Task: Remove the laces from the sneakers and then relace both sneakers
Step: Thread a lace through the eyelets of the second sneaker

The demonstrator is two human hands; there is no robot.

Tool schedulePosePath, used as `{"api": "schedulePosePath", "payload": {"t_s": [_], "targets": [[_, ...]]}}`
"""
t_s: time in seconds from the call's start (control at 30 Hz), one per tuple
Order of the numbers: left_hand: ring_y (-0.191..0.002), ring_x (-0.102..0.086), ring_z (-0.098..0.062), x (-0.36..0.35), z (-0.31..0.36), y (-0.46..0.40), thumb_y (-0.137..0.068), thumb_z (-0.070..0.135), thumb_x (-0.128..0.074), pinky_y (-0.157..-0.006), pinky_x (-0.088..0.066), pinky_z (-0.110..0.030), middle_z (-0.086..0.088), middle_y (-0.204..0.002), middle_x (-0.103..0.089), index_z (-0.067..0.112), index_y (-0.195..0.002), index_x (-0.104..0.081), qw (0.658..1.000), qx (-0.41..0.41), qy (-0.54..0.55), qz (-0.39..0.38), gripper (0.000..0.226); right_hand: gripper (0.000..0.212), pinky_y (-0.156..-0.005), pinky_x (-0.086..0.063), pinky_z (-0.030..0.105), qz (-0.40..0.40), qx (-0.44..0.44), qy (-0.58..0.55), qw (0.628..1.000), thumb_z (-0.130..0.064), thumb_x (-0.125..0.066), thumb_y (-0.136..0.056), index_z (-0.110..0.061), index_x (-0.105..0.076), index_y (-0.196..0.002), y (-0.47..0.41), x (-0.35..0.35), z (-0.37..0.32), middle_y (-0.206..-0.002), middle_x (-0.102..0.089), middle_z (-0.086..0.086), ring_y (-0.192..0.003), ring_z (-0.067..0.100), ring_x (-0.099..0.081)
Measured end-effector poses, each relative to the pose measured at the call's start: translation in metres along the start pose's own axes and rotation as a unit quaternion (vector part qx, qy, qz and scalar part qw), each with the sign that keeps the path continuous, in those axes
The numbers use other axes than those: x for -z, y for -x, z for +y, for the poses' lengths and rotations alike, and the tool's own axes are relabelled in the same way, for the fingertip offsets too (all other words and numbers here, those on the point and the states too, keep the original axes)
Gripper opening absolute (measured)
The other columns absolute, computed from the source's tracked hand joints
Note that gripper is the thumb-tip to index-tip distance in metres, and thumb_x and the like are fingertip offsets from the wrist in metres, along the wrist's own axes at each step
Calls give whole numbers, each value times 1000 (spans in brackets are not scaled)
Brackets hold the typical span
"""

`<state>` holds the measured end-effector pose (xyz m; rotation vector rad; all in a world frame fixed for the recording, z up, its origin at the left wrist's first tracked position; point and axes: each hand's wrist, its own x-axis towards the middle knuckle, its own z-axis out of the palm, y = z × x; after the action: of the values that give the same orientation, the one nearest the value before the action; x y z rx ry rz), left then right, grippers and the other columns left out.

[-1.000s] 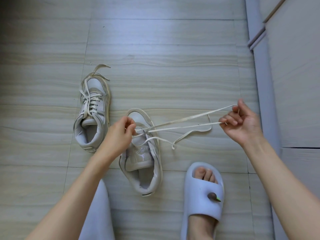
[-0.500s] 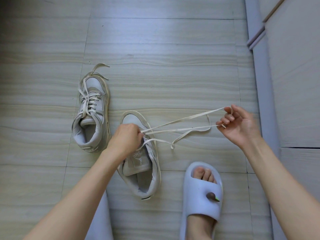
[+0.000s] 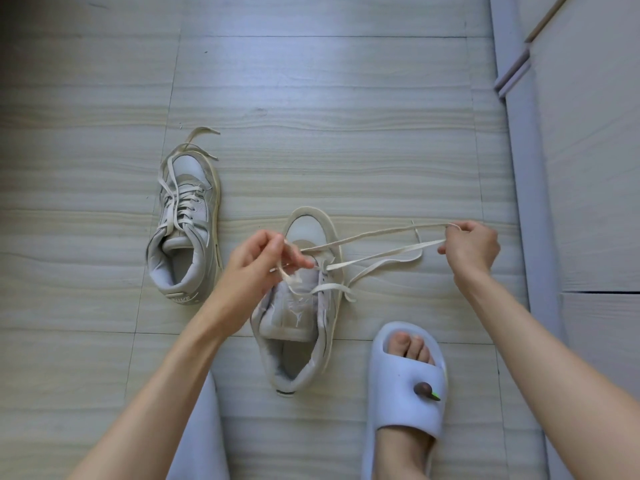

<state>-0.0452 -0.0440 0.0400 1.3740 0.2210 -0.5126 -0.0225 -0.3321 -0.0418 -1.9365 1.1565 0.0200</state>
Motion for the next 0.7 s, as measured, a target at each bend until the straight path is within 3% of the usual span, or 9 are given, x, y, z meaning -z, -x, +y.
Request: {"api": "schedulePosePath", "payload": {"t_s": [0.1,0.17,0.23,0.3,0.37,0.43,0.5,0.57,0.7], "targets": [[-53,-52,-13,-2,3,-6,-101,15,-34,-65,-51,-31,3,-58,-53,10,-76,-42,992,1,79,94,27,24,-52,-40,25,14,-11,11,1000,-10,-44,-84,-13,-66,-92,0,-3,0,-66,-64,5,-67,21,-62],[-45,-42,-8,-2,1,-10,-102,18,-33,-56,-39,-32,8,-55,-49,13,-76,-40,989,18,-22,145,28,22,-53,-40,26,15,-15,17,1000,-11,-41,-85,-14,-63,-88,0,-4,-1,-80,-67,11,-69,23,-61],[-50,-44,-9,-3,-5,-14,-100,25,-38,-60,-38,-33,7,-62,-54,16,-78,-42,965,28,-215,147,24,22,-45,-37,24,14,-36,-15,999,-10,-38,-86,-13,-60,-85,1,-7,-3,-78,-63,11,-52,16,-56],[-64,-52,-10,-3,-12,-19,-96,28,-46,-66,-36,-29,3,-76,-61,17,-85,-45,919,11,-381,105,16,24,-39,-35,22,4,-61,-72,996,-8,-34,-88,-12,-58,-84,4,-10,-7,-69,-56,9,-40,9,-51],[-81,-56,-17,-3,-18,-25,-92,28,-55,-68,-35,-26,-2,-90,-63,17,-96,-49,872,15,-487,45,13,26,-34,-32,18,-13,-71,-112,991,-7,-31,-89,-14,-56,-85,8,-12,-11,-59,-50,4,-37,7,-48],[-92,-57,-25,-6,-21,-31,-89,29,-61,-74,-43,-31,-7,-99,-63,16,-105,-57,816,55,-576,7,21,28,-34,-31,17,-32,-61,-135,988,-9,-31,-92,-16,-56,-83,12,-15,-13,-55,-46,1,-39,8,-46],[-91,-58,-27,-9,-19,-35,-86,27,-64,-67,-45,-31,-10,-96,-65,13,-95,-64,780,97,-619,10,17,27,-40,-34,20,-49,-29,-134,989,-16,-34,-96,-18,-55,-79,16,-17,-14,-55,-47,1,-42,10,-46],[-85,-59,-28,-11,-15,-36,-85,23,-62,-61,-41,-29,-10,-86,-66,11,-82,-67,781,112,-614,7,13,30,-47,-35,26,-64,11,-110,992,-26,-37,-99,-18,-54,-75,21,-19,-13,-55,-48,0,-45,13,-46],[-97,-50,-21,-5,-3,-28,-90,25,-57,-83,-38,-33,0,-88,-61,14,-83,-64,844,29,-535,-15,15,29,-50,-39,25,-76,60,-65,993,-27,-39,-99,-14,-59,-84,28,-24,-7,-55,-51,-1,-47,13,-49]]}}
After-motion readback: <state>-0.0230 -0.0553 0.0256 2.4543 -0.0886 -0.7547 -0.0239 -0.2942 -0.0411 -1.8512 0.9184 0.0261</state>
